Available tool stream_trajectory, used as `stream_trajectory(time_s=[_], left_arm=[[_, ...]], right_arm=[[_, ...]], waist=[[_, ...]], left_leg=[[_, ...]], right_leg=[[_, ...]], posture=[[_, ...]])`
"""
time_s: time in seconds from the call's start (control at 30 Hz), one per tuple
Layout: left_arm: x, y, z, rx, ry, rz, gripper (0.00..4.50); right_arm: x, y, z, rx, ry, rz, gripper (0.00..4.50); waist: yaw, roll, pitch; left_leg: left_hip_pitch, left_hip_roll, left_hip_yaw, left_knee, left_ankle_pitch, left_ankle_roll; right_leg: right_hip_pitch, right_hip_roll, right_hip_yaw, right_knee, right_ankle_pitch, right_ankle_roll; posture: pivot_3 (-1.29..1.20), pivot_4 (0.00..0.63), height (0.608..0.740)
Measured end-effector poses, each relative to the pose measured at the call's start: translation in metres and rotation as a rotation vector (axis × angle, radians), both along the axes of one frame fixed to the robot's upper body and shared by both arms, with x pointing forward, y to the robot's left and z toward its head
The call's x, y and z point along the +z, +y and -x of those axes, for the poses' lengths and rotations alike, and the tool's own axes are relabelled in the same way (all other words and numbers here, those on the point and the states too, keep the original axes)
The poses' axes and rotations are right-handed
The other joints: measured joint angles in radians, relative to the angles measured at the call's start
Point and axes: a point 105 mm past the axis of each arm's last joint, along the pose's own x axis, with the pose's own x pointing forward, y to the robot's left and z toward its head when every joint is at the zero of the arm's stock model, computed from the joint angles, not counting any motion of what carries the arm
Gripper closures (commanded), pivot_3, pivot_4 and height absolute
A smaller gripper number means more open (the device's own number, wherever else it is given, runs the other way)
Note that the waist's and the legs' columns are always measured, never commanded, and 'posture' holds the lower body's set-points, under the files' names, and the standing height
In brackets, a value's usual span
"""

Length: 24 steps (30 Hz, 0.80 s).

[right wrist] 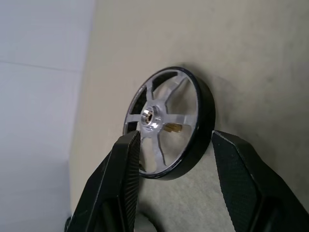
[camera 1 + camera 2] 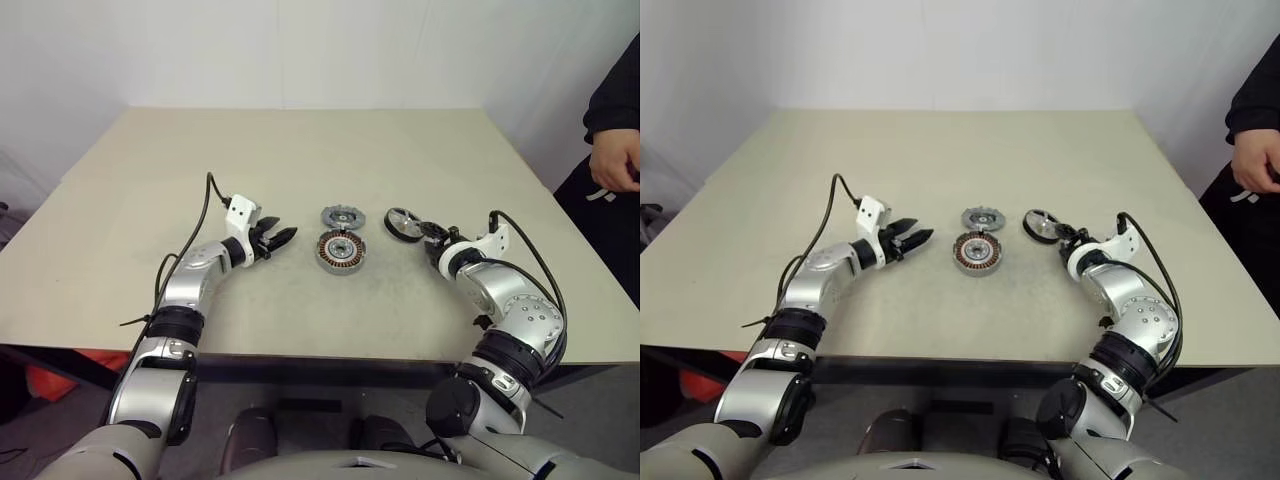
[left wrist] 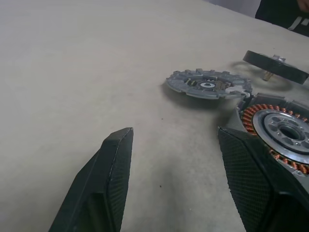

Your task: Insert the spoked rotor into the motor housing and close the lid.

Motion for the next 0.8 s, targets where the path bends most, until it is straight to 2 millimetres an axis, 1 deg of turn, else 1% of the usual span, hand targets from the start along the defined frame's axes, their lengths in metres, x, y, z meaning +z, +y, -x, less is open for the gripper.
stream_trajectory(time_s=[0.13, 0.33, 0.43, 0.53, 0.57, 0.6, 0.8], left_arm=[[0.000, 0.005, 0.000, 0.008, -0.002, -0.010, 1.56], [0.002, 0.007, 0.000, 0.013, -0.011, -0.017, 1.56], [0.003, 0.007, 0.000, 0.013, -0.016, -0.018, 1.56], [0.003, 0.007, 0.000, 0.014, -0.017, -0.019, 1.56], [0.003, 0.008, 0.001, 0.016, -0.017, -0.021, 1.56], [0.003, 0.008, 0.000, 0.017, -0.019, -0.021, 1.56], [0.004, 0.008, 0.000, 0.019, -0.020, -0.023, 1.56]], right_arm=[[-0.008, 0.006, -0.003, 0.009, 0.027, -0.013, 2.14], [-0.009, 0.010, -0.014, -0.017, 0.002, -0.067, 2.14], [-0.006, 0.010, -0.022, -0.048, -0.025, -0.095, 2.72], [-0.004, 0.010, -0.025, -0.061, -0.044, -0.111, 3.76], [0.002, 0.011, -0.027, -0.057, -0.076, -0.127, 4.05], [0.007, 0.012, -0.029, -0.047, -0.089, -0.117, 4.18], [0.007, 0.015, -0.029, -0.030, -0.086, -0.116, 4.18]], waist=[[0.001, 0.000, 0.000], [-0.001, 0.000, 0.000], [0.001, 0.000, 0.000], [0.001, 0.000, 0.000], [0.001, 0.000, 0.000], [0.000, 0.000, 0.000], [0.001, 0.000, 0.000]], left_leg=[[-0.001, 0.000, 0.000, 0.000, 0.000, 0.000], [0.000, 0.000, 0.000, 0.000, 0.001, -0.002], [-0.001, 0.000, 0.000, 0.000, 0.002, -0.003], [-0.002, 0.000, 0.000, 0.000, 0.001, -0.002], [-0.002, 0.000, 0.000, 0.000, 0.001, -0.002], [-0.001, 0.000, 0.000, 0.000, 0.001, -0.002], [-0.002, 0.000, 0.000, 0.000, 0.001, -0.002]], right_leg=[[0.000, 0.000, 0.000, 0.000, 0.000, 0.000], [0.000, 0.000, 0.000, 0.000, -0.001, 0.003], [0.000, 0.000, 0.000, 0.000, -0.001, 0.003], [0.000, 0.000, 0.000, 0.000, 0.000, 0.000], [-0.001, 0.000, 0.000, 0.000, 0.000, 0.000], [0.000, 0.000, 0.000, 0.000, 0.000, 0.000], [-0.001, 0.000, -0.001, 0.000, 0.000, 0.000]], posture=[[0.00, 0.000, 0.740], [0.00, 0.000, 0.740], [0.00, 0.000, 0.740], [0.00, 0.000, 0.740], [0.00, 0.000, 0.740], [0.00, 0.000, 0.740], [0.00, 0.000, 0.740]])
